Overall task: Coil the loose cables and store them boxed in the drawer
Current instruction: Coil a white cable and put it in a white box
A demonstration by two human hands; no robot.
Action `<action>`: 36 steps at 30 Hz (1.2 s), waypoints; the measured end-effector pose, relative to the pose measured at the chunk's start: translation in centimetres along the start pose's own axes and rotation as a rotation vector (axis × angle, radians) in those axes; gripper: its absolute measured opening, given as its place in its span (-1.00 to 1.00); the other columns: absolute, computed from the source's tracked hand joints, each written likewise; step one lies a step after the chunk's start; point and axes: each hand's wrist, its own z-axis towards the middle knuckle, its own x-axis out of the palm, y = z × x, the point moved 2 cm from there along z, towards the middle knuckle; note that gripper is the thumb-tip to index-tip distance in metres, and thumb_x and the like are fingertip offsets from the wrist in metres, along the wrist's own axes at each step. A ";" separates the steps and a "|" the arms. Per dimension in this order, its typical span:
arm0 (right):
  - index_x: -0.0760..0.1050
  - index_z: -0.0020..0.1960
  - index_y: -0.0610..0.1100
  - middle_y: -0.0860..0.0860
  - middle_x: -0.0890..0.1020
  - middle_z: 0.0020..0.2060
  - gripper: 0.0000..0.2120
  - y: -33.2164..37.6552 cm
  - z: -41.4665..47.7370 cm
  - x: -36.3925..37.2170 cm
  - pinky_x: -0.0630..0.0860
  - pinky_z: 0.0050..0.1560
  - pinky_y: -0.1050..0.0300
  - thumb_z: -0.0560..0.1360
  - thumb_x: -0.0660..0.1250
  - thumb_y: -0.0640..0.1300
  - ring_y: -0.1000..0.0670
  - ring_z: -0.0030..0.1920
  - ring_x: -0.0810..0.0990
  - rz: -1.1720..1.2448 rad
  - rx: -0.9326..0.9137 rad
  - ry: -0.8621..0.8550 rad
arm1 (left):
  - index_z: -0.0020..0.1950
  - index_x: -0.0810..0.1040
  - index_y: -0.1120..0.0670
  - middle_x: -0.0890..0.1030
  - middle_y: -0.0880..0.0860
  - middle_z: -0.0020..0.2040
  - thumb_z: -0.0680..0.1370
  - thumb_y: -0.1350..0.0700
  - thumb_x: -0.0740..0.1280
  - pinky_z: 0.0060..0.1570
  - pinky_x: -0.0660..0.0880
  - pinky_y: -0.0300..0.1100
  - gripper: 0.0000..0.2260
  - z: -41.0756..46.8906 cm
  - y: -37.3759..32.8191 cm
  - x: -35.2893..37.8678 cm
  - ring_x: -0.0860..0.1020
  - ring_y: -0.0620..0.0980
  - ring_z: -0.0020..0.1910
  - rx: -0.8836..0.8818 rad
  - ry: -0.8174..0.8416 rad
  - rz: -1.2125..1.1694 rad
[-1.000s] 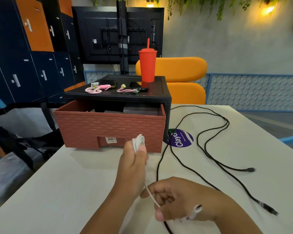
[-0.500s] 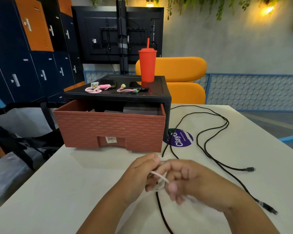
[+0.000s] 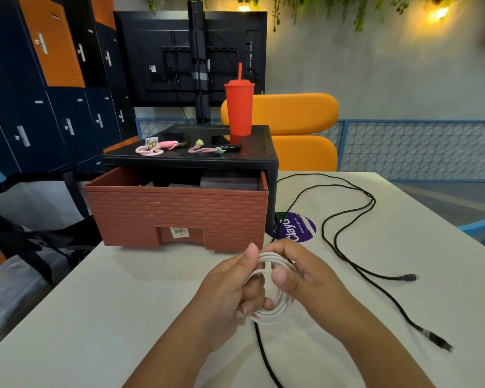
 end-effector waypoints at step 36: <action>0.39 -0.07 -0.08 -0.02 0.48 -0.34 -0.91 -0.8 1.0 0.4 0.48 -0.31 0.17 0.54 0.15 -0.24 0.02 -0.33 0.48 -0.330 0.325 -0.408 | -0.29 0.58 0.13 0.57 0.07 -0.34 0.43 0.13 0.29 -0.09 0.54 -0.21 -0.85 0.2 0.1 -0.3 0.58 -0.03 -0.23 -0.033 0.167 -0.063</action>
